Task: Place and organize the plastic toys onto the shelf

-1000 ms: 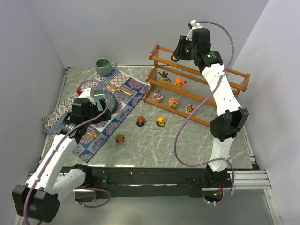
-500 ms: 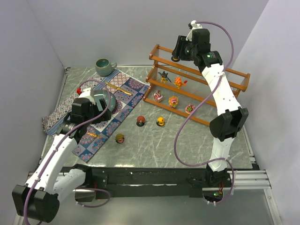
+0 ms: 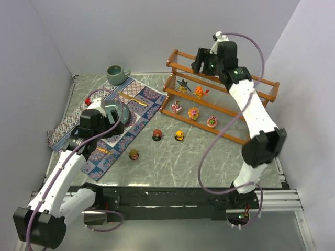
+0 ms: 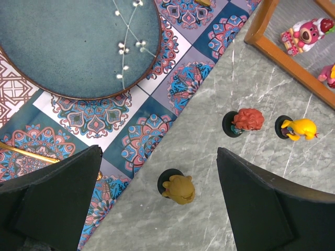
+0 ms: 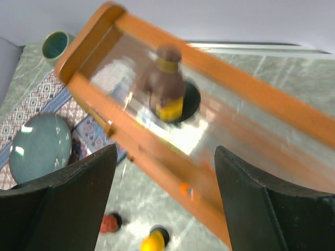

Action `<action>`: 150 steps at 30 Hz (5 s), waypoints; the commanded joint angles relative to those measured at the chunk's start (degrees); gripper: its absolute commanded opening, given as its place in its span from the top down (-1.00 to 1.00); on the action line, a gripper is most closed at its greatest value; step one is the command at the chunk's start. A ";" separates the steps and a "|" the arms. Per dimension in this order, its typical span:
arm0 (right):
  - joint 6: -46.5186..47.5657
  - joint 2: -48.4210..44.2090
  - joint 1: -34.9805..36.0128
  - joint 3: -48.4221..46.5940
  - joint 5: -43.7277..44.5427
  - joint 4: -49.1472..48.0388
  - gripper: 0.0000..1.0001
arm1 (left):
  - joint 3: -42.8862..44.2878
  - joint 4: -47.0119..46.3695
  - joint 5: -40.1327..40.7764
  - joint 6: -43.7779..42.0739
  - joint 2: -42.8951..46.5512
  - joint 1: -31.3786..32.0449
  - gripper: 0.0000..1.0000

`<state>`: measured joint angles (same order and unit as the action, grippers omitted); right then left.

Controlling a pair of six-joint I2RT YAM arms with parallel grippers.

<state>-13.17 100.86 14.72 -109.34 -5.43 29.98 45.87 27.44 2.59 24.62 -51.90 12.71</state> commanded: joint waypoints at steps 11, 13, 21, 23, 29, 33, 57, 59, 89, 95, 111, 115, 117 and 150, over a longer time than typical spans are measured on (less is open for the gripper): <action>6.32 -38.09 3.82 50.69 -9.15 -29.25 -0.72 | -0.25 -1.69 -1.27 -1.33 4.26 -0.32 -0.94; 5.70 -40.65 6.10 58.69 -9.16 -31.98 -0.72 | -0.34 -1.78 -1.45 -1.24 4.35 -0.32 -0.94; 8.78 -38.21 21.83 76.97 3.66 -46.30 -0.70 | -0.16 -1.69 -1.80 -1.24 4.53 -0.32 -0.94; 6.59 -35.75 22.63 79.10 5.34 -52.44 -0.64 | -0.25 -1.60 -1.63 -1.24 4.53 -0.32 -0.94; 5.00 -24.06 23.60 79.64 5.34 -61.69 -0.53 | -0.25 -1.60 -1.54 -1.24 4.44 -0.41 -0.94; 4.73 -18.51 23.69 78.67 7.80 -65.22 -0.46 | -0.25 -1.51 -1.54 -1.24 4.44 -0.41 -0.94; 6.75 -10.95 23.77 75.41 11.67 -64.43 0.23 | 0.19 -1.25 -1.89 -1.51 3.21 -0.49 -0.94; 6.93 -11.38 23.86 75.50 11.76 -64.08 0.31 | 0.19 -1.25 -1.80 -1.51 3.30 -0.49 -0.94; 14.12 -33.44 22.12 48.44 10.80 -20.41 0.60 | -0.16 -1.69 -1.80 -1.51 4.35 -0.49 -0.94; 14.57 -33.27 16.14 38.25 7.81 -12.76 0.58 | -0.16 -1.69 -1.71 -1.51 4.09 -0.49 -0.94; 21.43 -21.50 2.60 16.36 2.10 -7.04 0.60 | -0.16 -1.87 -2.15 -1.59 2.77 -0.49 -0.94; 21.87 -18.51 -0.21 13.11 -0.63 -6.42 0.60 | 0.01 -1.69 -2.06 -1.59 1.89 -0.49 -0.94; 21.87 -17.02 -1.45 11.87 -2.12 -6.33 0.60 | 0.10 -1.60 -1.89 -1.68 1.63 -0.49 -0.94; 22.31 -1.98 -6.81 -2.19 -9.95 -1.76 0.53 | 0.36 -1.43 -2.15 -1.86 -0.22 -1.99 -0.94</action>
<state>8.91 97.71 8.43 -108.01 -14.09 28.77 45.84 27.27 1.30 23.57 -52.38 11.05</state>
